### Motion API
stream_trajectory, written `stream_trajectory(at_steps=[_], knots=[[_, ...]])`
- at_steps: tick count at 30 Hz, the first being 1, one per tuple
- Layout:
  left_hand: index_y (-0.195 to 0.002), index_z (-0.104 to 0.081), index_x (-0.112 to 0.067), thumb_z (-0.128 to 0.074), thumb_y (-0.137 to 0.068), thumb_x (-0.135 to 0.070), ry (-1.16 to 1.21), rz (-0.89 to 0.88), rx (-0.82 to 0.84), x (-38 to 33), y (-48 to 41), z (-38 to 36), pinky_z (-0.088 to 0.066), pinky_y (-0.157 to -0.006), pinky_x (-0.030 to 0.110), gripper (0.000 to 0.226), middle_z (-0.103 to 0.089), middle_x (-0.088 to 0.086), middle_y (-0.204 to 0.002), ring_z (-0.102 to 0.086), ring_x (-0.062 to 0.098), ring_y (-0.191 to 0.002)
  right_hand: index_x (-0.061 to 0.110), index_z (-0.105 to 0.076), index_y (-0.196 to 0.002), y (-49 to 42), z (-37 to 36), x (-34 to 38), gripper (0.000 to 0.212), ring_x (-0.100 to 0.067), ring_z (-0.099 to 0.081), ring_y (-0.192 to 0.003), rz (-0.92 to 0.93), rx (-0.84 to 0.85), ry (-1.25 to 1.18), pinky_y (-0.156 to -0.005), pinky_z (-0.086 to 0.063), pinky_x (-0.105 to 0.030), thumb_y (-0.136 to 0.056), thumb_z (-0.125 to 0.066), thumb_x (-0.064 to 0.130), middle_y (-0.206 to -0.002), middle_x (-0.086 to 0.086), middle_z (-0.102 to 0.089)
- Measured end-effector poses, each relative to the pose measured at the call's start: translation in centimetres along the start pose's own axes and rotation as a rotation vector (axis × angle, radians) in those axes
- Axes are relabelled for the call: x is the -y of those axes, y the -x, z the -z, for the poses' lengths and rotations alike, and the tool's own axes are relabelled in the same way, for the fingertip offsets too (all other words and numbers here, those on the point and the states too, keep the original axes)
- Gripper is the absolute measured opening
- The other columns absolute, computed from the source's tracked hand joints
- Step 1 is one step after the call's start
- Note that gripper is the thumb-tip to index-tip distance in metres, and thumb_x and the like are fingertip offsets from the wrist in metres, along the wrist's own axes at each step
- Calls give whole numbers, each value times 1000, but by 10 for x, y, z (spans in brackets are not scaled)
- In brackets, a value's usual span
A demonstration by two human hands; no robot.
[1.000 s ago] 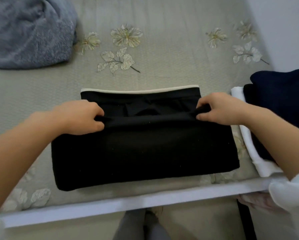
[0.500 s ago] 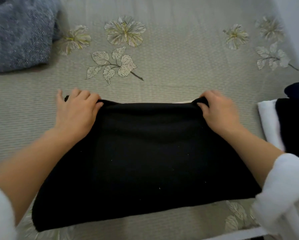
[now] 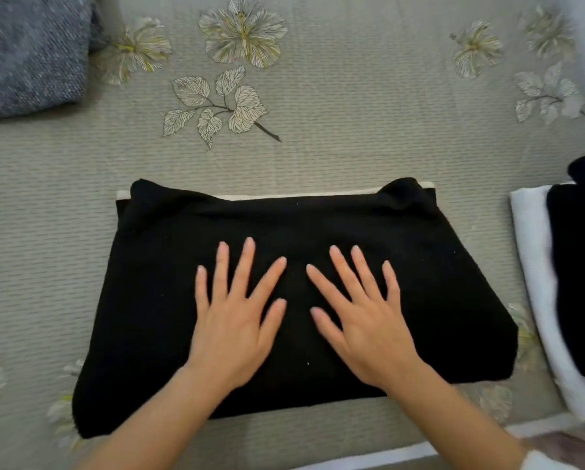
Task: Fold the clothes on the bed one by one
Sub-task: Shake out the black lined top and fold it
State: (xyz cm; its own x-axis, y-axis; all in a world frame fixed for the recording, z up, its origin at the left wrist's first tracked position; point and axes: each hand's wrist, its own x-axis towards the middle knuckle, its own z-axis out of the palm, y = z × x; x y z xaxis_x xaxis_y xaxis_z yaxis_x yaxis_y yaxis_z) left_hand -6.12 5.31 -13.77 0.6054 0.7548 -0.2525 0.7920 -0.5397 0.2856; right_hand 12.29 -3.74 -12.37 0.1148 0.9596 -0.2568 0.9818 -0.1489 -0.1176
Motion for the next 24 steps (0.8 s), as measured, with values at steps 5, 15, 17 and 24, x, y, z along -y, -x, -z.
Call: stream_trajectory(at_steps=[5, 15, 17, 24], knots=[[-152, -4, -31, -20, -96, -52, -40, 110, -1, 11, -4, -20, -2, -118, 48, 62, -2, 3, -161, 7, 23, -148, 42, -5, -151, -10, -21, -14, 59, -20, 0, -149, -97, 58, -4, -118, 3, -48, -97, -23, 55, -161, 3, -6], [-152, 0, -23, -15, -96, -56, 41, 345, -68, 20, 12, -23, 5, -119, 38, 66, 8, 1, -160, 14, 14, -147, 30, 5, -151, -5, -18, -61, 64, -12, 13, -147, -194, 65, -37, -119, 10, -39, -95, -10, 59, -162, 3, 3], [-153, -3, -21, -18, -98, -54, 49, 351, -73, 17, 9, -21, 3, -120, 39, 65, 7, 3, -160, 14, 15, -147, 28, 3, -151, -8, -16, -60, 65, -11, 14, -147, -196, 56, -49, -119, 12, -39, -95, -10, 58, -162, 2, 3], [-153, 0, -29, -12, -94, -59, 98, 464, -67, 26, 45, -27, 4, -119, 40, 67, 9, 4, -161, 16, 14, -146, 36, 11, -149, 34, -25, -100, 62, -11, 19, -145, -409, 102, -86, -119, 9, -45, -93, 1, 61, -161, 6, 10]])
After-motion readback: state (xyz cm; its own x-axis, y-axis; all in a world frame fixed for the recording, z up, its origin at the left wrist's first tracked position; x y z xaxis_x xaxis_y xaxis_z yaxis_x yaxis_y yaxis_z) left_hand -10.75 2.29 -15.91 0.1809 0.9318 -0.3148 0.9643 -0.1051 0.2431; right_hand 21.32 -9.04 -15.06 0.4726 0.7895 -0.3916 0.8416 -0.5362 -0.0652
